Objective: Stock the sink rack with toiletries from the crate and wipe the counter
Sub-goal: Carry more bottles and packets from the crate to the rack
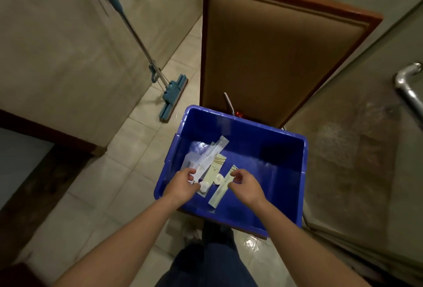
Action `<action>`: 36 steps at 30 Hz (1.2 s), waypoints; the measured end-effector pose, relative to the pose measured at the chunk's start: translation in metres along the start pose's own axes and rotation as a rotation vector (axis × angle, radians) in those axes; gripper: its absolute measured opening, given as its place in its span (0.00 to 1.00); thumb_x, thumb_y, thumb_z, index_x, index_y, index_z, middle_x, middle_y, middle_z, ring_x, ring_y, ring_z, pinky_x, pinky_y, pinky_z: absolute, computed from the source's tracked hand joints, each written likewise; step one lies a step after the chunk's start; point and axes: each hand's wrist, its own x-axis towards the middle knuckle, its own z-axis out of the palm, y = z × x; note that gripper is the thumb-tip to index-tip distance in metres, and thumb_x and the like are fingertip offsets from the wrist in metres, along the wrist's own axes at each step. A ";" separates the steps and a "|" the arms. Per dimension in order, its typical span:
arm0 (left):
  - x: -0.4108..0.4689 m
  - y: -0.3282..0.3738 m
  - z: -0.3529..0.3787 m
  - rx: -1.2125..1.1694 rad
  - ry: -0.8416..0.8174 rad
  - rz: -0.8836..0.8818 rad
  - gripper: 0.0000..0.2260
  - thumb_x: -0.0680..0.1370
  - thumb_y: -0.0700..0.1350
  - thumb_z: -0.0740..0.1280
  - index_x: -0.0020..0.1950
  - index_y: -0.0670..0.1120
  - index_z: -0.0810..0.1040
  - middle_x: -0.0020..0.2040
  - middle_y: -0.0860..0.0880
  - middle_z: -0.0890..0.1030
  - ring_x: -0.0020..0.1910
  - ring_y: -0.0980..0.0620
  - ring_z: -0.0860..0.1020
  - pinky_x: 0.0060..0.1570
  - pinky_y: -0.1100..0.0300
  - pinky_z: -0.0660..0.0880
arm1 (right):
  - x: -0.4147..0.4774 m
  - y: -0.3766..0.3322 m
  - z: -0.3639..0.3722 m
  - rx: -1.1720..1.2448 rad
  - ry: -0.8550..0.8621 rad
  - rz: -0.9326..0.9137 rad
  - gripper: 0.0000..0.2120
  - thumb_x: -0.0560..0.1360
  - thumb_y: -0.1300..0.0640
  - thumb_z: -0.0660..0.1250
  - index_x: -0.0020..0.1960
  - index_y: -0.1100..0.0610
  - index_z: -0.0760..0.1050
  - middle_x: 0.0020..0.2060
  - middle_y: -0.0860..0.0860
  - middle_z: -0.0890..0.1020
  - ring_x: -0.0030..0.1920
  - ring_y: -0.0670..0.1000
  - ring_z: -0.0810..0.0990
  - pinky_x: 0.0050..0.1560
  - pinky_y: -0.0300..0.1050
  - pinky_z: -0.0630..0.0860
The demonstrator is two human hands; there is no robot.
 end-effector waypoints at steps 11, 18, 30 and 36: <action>0.081 -0.010 0.029 -0.042 -0.018 -0.165 0.25 0.76 0.43 0.70 0.71 0.48 0.68 0.66 0.48 0.72 0.61 0.48 0.74 0.59 0.55 0.73 | 0.104 0.003 0.018 -0.059 -0.172 0.069 0.20 0.75 0.58 0.66 0.66 0.53 0.71 0.55 0.47 0.75 0.51 0.49 0.76 0.48 0.45 0.75; 0.125 -0.017 0.049 0.122 0.062 -0.188 0.23 0.76 0.47 0.67 0.70 0.51 0.68 0.68 0.49 0.69 0.62 0.47 0.73 0.57 0.52 0.73 | 0.170 -0.011 0.040 -0.339 -0.181 -0.137 0.22 0.74 0.56 0.66 0.68 0.50 0.70 0.65 0.48 0.73 0.64 0.51 0.72 0.55 0.49 0.76; 0.150 -0.038 0.074 0.313 0.210 -0.124 0.23 0.74 0.40 0.67 0.68 0.52 0.69 0.63 0.49 0.72 0.61 0.47 0.69 0.59 0.53 0.68 | 0.228 -0.006 0.081 -0.924 -0.322 -0.606 0.26 0.73 0.62 0.64 0.69 0.51 0.69 0.67 0.50 0.72 0.76 0.55 0.58 0.76 0.53 0.51; 0.148 -0.039 0.076 0.325 0.221 -0.090 0.17 0.76 0.38 0.66 0.63 0.53 0.75 0.60 0.51 0.76 0.60 0.48 0.72 0.59 0.55 0.67 | 0.227 -0.007 0.077 -1.114 -0.318 -0.651 0.15 0.74 0.58 0.66 0.60 0.52 0.76 0.58 0.53 0.74 0.62 0.58 0.70 0.74 0.59 0.53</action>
